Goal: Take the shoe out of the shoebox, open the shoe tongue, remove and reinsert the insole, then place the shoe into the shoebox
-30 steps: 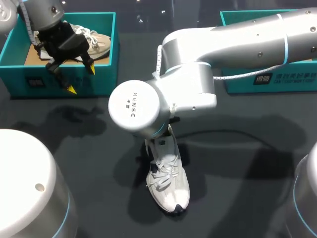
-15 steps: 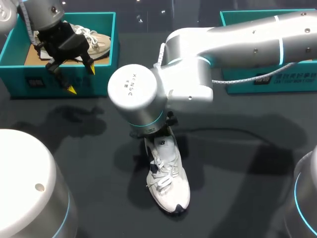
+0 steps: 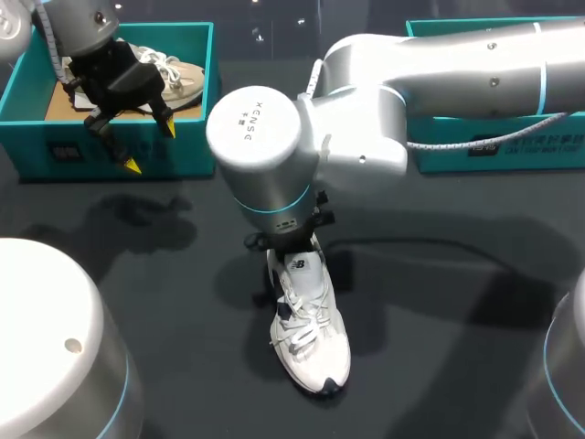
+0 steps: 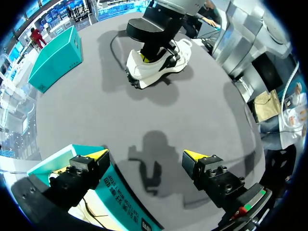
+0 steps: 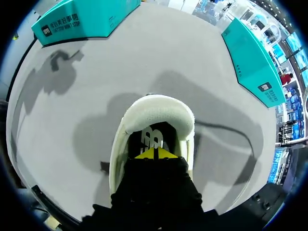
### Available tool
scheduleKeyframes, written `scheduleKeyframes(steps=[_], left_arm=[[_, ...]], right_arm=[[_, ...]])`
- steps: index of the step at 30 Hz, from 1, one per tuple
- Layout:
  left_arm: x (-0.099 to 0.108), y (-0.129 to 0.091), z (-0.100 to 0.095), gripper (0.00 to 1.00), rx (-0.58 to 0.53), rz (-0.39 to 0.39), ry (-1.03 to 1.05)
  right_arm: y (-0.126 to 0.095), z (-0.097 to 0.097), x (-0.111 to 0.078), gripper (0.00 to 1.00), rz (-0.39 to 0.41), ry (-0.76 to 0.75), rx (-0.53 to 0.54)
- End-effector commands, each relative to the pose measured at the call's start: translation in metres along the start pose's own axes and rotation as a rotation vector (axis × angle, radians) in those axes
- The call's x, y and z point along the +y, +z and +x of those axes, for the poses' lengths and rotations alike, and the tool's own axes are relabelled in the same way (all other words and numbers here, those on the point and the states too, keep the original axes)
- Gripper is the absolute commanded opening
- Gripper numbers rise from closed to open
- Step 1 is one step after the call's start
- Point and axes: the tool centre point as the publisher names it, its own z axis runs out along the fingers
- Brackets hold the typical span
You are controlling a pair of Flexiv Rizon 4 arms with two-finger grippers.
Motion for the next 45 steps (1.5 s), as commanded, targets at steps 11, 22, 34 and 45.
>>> scheduleKeyframes(steps=[11, 22, 34, 45], left_arm=[[0.0, 0.0, 0.0, 1.0, 0.002, -0.002, 0.001], [0.0, 0.0, 0.0, 1.0, 0.002, -0.002, 0.001], [0.0, 0.0, 0.0, 1.0, 0.002, -0.002, 0.001], [0.0, 0.0, 0.0, 1.0, 0.002, -0.002, 0.001]], right_arm=[[0.029, 0.007, -0.011, 0.0, 0.071, -0.013, 0.054], [0.004, 0.002, -0.024, 0.0, 0.128, -0.005, 0.032], [-0.038, -0.004, -0.004, 0.0, 0.189, -0.06, 0.025], [-0.041, 0.0, -0.007, 0.09, 0.302, -0.087, 0.101]])
